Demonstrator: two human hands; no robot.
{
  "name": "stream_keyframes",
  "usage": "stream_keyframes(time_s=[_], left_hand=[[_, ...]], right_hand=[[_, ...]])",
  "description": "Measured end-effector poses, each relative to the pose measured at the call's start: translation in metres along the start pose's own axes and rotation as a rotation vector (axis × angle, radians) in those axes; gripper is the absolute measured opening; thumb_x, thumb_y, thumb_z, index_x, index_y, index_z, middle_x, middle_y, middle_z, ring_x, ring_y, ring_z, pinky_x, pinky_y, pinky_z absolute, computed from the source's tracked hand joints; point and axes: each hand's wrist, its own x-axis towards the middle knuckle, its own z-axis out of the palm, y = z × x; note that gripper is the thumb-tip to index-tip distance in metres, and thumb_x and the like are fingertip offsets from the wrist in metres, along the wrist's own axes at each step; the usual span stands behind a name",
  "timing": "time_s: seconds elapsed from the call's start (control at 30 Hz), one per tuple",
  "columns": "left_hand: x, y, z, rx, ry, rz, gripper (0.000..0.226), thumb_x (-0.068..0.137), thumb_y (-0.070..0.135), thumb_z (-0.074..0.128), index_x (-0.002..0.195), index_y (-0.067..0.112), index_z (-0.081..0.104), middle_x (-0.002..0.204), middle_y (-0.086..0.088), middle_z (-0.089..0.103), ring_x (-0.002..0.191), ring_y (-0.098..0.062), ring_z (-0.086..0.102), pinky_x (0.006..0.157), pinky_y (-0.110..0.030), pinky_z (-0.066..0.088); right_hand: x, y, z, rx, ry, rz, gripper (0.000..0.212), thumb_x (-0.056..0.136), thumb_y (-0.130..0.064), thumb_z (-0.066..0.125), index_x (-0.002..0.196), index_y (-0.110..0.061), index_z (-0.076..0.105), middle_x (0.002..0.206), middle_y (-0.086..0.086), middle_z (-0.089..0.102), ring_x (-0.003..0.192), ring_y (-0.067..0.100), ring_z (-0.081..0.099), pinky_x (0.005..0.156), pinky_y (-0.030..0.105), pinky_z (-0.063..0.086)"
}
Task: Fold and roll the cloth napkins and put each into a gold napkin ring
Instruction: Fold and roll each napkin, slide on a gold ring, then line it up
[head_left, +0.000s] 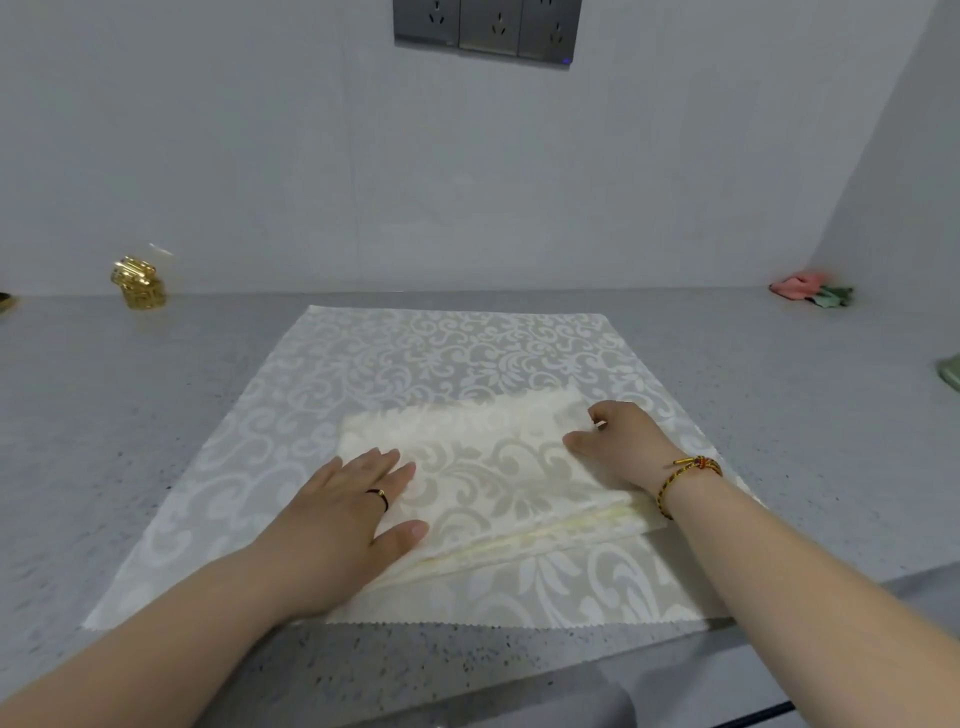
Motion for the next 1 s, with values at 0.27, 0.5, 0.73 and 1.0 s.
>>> stream_keyframes(time_s=[0.27,0.5,0.73,1.0], left_hand=[[0.0,-0.003,0.003,-0.013,0.057,0.041,0.137,0.023,0.087,-0.033,0.145,0.035,0.003,0.133,0.029,-0.011,0.122,0.013,-0.017,0.103,-0.017,-0.017],[-0.005,0.001,-0.004,0.006,0.324,0.275,0.081,0.075,0.081,0.001,0.11,0.04,0.061,0.116,0.027,0.054,0.109,0.009,0.048,0.094,-0.005,0.024],[-0.003,0.019,0.001,0.262,0.421,0.551,0.038,0.076,0.039,0.039,0.072,0.028,0.075,0.065,0.019,0.067,0.056,-0.003,0.063,0.066,-0.014,0.044],[0.006,0.01,-0.018,0.466,0.744,0.595,0.072,0.099,0.023,0.013,0.057,0.025,0.072,0.056,0.012,0.065,0.054,-0.01,0.063,0.078,-0.025,0.035]], right_hand=[[0.0,0.002,-0.011,0.004,-0.08,0.037,0.055,0.087,-0.023,0.06,0.135,-0.014,0.036,0.132,0.009,0.046,0.088,0.019,0.051,0.064,0.024,0.042],[0.0,0.011,-0.002,-0.076,-0.016,-0.065,0.062,0.086,-0.022,0.06,0.139,-0.016,0.028,0.096,0.001,0.053,0.078,0.012,0.047,0.07,0.02,0.038],[-0.005,0.017,-0.004,-0.21,0.157,-0.211,0.06,0.087,-0.022,0.059,0.139,-0.016,0.03,0.125,0.007,0.047,0.107,0.022,0.051,0.086,0.026,0.039],[-0.05,0.004,0.008,-0.457,-0.084,-0.871,0.059,0.066,-0.062,0.046,0.102,-0.02,0.066,0.101,-0.008,0.064,0.095,0.009,0.054,0.085,0.014,0.034]])
